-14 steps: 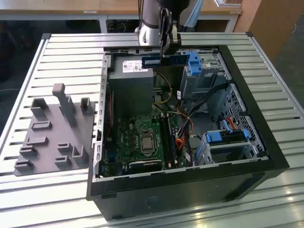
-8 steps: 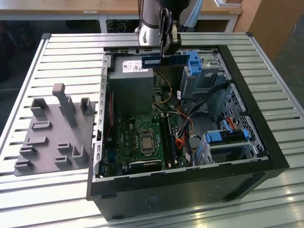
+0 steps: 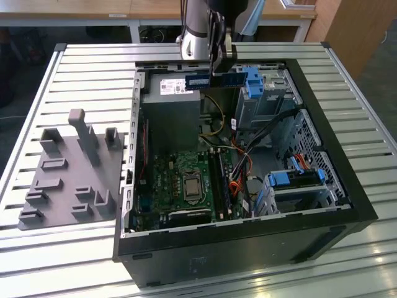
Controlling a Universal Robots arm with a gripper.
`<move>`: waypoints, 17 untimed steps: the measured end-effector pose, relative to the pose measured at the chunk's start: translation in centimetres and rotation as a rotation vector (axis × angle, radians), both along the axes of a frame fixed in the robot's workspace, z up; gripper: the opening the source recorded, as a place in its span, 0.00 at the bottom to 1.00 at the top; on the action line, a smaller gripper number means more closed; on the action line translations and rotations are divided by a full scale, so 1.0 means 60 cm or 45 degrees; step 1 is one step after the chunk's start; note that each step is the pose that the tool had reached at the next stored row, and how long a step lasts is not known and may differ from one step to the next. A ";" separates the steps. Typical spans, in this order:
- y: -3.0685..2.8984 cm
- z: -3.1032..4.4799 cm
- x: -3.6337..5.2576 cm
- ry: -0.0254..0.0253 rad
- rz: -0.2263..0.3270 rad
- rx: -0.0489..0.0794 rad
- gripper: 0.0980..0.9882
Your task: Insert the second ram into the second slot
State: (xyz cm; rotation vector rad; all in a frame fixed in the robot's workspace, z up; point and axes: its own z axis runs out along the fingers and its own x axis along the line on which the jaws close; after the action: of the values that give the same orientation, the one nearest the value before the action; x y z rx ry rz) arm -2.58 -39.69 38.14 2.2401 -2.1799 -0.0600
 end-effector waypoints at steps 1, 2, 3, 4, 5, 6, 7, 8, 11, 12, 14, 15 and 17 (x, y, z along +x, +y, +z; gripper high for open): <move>-0.0014 0.000 0.000 0.0000 0.000 0.000 0.05; -0.0032 0.000 0.000 0.0000 0.000 0.000 0.05; -0.0050 0.000 0.000 0.0000 0.000 0.000 0.05; -0.0074 0.000 0.000 0.0000 0.000 0.000 0.05; -0.0098 0.000 0.000 0.0000 0.000 0.000 0.05; -0.0122 0.000 0.000 0.0000 0.000 0.000 0.05; -0.0145 0.000 0.000 0.0000 0.000 0.000 0.05; -0.0166 0.000 0.000 0.0000 0.000 0.000 0.05; -0.0213 0.000 0.000 0.0000 0.000 0.000 0.05; -0.0228 0.000 0.000 0.0000 0.000 0.000 0.05; -0.0251 0.000 0.000 0.0000 0.000 0.000 0.05; -0.0261 0.000 0.000 0.0000 0.000 0.000 0.05; -0.0282 0.000 0.000 0.0000 0.000 0.000 0.05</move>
State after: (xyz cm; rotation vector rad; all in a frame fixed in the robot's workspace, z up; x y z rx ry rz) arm -2.59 -41.39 38.14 2.2400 -2.1800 -0.0599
